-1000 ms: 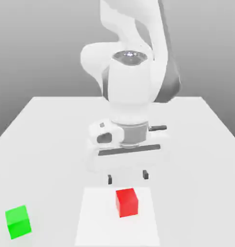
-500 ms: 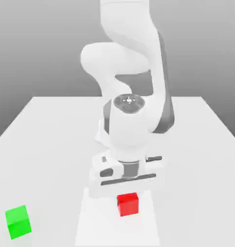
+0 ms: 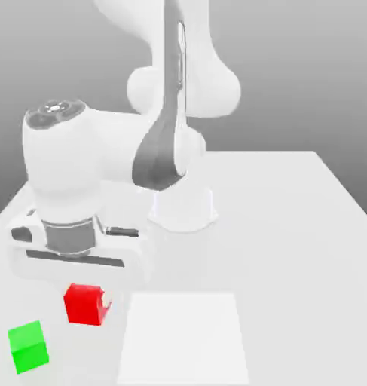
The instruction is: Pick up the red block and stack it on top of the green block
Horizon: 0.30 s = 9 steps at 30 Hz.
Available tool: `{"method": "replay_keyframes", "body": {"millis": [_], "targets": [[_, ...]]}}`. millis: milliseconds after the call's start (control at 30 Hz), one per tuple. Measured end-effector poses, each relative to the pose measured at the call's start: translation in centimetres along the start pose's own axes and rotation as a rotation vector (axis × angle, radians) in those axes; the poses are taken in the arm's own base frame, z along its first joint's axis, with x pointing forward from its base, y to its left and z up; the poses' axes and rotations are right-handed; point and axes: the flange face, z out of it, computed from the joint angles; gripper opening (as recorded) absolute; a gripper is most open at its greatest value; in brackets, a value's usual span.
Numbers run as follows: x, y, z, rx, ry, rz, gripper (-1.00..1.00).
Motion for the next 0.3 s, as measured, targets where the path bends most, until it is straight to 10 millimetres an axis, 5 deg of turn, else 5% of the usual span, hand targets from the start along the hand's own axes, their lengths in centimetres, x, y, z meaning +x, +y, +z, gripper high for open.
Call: {"method": "replay_keyframes", "body": {"millis": [67,167,200,300], "targets": [[2.4,1.4,0.7,0.0,0.004,0.052,-1.0],[3.1,1.9,4.4,-0.001,0.006,0.068,-1.0],[3.1,1.9,5.4,-0.001,0.006,0.07,1.0],[3.1,1.9,5.4,-0.001,0.006,0.07,1.0]]}}
